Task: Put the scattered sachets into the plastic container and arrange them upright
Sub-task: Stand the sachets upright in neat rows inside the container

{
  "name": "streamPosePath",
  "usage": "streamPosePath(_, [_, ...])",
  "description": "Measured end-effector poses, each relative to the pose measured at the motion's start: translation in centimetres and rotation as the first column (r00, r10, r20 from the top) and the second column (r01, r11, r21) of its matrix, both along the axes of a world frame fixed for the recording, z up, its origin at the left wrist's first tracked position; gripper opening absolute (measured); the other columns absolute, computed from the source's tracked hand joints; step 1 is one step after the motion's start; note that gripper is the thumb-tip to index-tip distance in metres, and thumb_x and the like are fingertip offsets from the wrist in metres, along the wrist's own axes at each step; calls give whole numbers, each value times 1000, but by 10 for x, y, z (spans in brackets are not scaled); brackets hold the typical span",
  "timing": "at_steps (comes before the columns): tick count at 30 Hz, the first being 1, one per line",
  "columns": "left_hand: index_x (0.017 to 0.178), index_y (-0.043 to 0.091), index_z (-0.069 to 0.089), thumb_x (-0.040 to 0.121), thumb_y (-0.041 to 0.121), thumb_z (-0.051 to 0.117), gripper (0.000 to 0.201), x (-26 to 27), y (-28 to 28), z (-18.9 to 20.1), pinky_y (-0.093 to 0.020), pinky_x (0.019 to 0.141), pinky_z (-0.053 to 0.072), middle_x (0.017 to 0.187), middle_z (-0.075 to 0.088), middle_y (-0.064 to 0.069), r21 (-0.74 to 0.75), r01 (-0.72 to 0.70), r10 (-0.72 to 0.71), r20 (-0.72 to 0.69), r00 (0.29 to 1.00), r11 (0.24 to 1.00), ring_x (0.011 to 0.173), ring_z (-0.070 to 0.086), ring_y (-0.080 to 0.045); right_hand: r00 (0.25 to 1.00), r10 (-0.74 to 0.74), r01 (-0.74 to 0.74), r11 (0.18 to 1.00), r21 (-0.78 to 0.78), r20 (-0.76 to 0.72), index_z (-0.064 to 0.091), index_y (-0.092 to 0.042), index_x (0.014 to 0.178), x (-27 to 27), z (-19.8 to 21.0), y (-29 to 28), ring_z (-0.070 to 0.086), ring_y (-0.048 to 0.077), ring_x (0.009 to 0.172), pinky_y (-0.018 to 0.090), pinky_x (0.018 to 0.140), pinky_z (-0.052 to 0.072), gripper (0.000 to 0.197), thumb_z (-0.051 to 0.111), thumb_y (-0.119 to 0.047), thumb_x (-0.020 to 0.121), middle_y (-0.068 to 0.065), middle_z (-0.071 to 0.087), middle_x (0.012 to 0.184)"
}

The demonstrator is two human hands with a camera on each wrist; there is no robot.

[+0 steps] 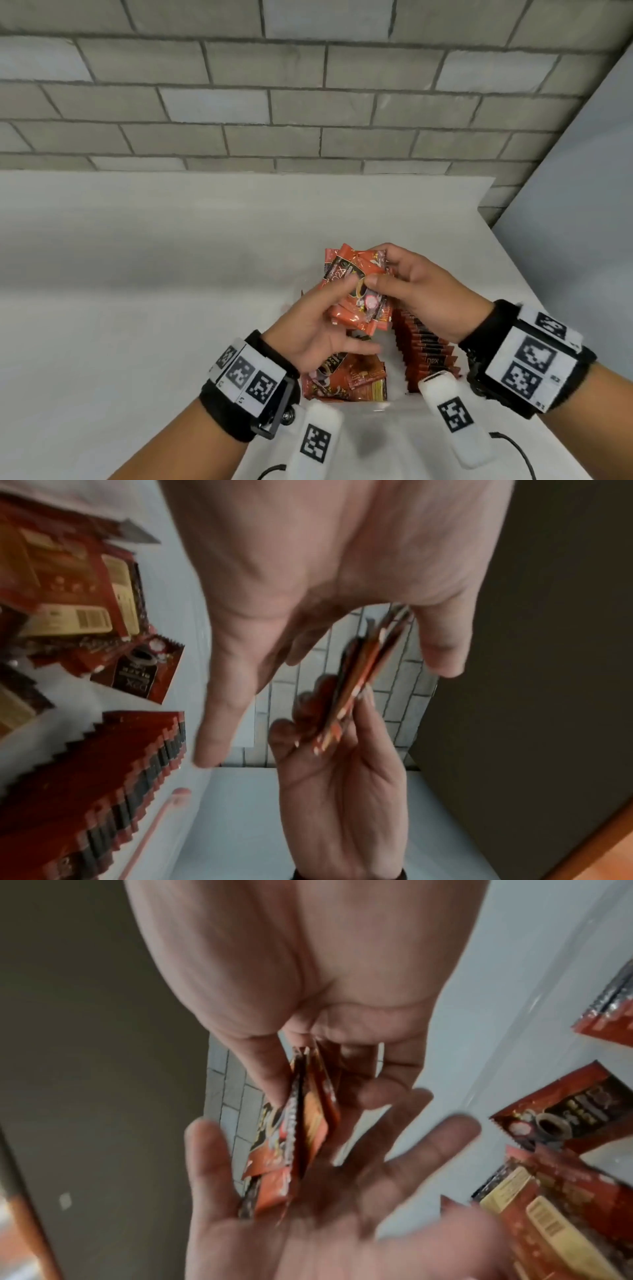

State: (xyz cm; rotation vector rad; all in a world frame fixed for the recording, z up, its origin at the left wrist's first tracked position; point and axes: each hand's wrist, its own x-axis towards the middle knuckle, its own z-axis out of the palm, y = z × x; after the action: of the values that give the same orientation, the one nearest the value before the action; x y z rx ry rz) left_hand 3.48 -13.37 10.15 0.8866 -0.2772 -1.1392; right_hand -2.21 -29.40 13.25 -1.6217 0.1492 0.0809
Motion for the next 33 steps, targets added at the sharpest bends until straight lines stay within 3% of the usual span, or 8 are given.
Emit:
streamPosePath(3, [101,12,76,87,22,58,25,-3,-9,-3,-55,81,54,114,66,-21,-44,-30,25,-111,994,999,97,66,-40,999,-10,2,984,-179,-42,52,-12,110,-3,2,3,64,4,78,15,62,49,15,52,-12,95,0,63,94])
streamPosePath(7, [117,-1,61,83,19,54,40,-5,-15,-12,-48,73,59,106,65,-26,-31,-26,22,-118,993,999,88,67,-44,1000,-22,17,750,-661,0,44,-35,116,-9,3,-11,44,7,102,18,80,37,35,63,-30,87,-8,44,113])
streamPosePath(13, [101,-5,69,79,19,62,33,-3,-20,-15,-42,67,59,95,67,-26,2,-75,75,-53,996,997,79,69,-37,998,7,23,860,-511,58,47,-39,123,-12,1,-21,53,17,80,30,76,49,55,76,-30,76,-4,49,98])
streamPosePath(15, [111,-2,65,84,26,59,40,-1,-20,-17,-45,73,59,105,66,-27,-4,-88,87,-81,993,996,88,68,-40,998,7,21,882,-470,57,47,-42,122,-13,-2,-24,59,25,82,36,79,51,56,76,-23,77,-1,54,94])
streamPosePath(18, [122,2,60,86,26,56,43,1,-21,-19,-53,86,53,122,60,-27,17,-116,118,-113,987,993,103,62,-44,999,-15,36,878,-477,49,45,-41,122,-17,-7,-29,63,14,88,29,79,52,50,70,-21,83,-4,61,97])
streamPosePath(21, [112,3,61,86,18,61,31,3,-22,-22,-49,84,53,113,65,-23,65,-202,206,-66,976,977,100,63,-37,992,-109,127,903,-411,66,51,-31,117,-20,-11,-32,64,2,87,17,78,49,38,64,-11,88,-8,66,98])
streamPosePath(25, [110,7,62,79,17,61,33,1,-23,-27,-39,73,58,108,69,-19,114,-225,222,44,974,968,90,69,-27,978,-202,206,916,-344,48,55,-20,100,-20,-14,-34,63,7,77,27,79,50,24,59,-1,87,-3,67,93])
streamPosePath(33, [125,10,56,87,33,58,45,-1,-29,-28,-46,76,59,114,69,-16,137,-254,233,152,961,958,99,68,-33,984,-168,146,949,-280,-55,55,-19,110,-20,-16,-27,70,14,82,27,75,55,28,61,-3,88,1,73,94])
